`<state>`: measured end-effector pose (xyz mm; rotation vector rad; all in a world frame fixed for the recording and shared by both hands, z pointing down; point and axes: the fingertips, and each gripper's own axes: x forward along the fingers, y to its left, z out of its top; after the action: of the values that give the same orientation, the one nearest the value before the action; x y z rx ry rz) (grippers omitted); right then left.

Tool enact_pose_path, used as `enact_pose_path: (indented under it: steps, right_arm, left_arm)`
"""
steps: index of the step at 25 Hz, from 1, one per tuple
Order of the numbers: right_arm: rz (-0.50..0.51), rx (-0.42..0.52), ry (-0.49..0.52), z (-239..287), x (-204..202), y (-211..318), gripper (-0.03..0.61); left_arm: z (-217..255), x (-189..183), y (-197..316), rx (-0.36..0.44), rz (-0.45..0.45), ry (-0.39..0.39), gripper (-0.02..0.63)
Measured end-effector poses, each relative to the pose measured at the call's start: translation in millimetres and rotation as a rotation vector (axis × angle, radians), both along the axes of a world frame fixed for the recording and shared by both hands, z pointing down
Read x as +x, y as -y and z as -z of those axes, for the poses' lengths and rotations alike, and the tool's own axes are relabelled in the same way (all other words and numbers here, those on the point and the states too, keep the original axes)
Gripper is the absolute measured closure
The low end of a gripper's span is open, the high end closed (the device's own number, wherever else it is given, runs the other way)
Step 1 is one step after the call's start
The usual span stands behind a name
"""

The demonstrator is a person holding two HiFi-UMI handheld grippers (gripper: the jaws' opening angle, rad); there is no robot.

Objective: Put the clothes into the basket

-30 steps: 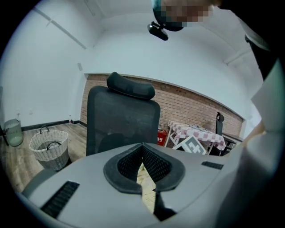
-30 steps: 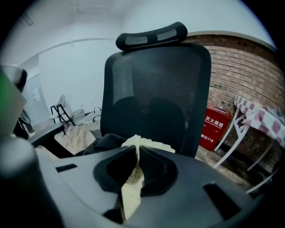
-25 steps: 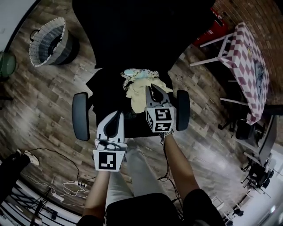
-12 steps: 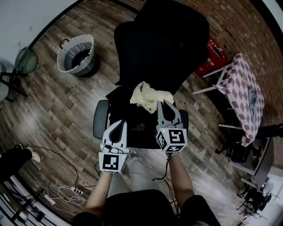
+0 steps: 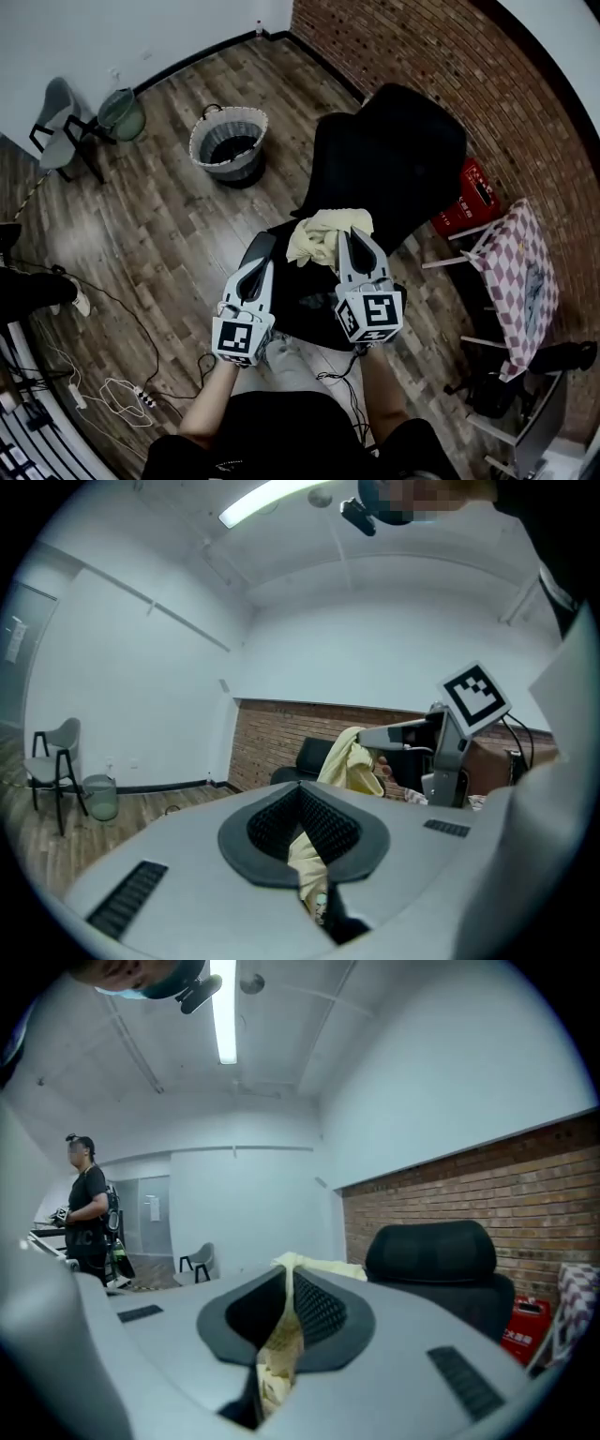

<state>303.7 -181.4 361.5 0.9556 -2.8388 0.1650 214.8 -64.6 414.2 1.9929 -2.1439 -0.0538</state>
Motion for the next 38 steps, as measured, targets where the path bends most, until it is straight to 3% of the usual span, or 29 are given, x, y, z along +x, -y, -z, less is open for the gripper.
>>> enact_pose_path:
  steps: [11, 20, 38]
  right_arm:
    - [0.3, 0.039, 0.061, 55.4, -97.8, -81.5, 0.548]
    - [0.514, 0.042, 0.061, 67.7, -196.9, -166.3, 0.548]
    - [0.612, 0.011, 0.074, 62.4, -387.0, -333.0, 0.548]
  left_arm:
    - [53.1, -80.7, -87.7, 0.036, 0.256, 0.091, 0.601]
    - [72.3, -163.9, -174.7, 0.057, 0.455, 0.105, 0.601]
    - [81.4, -348.8, -339.0, 0.081, 0.531, 0.142, 0.601]
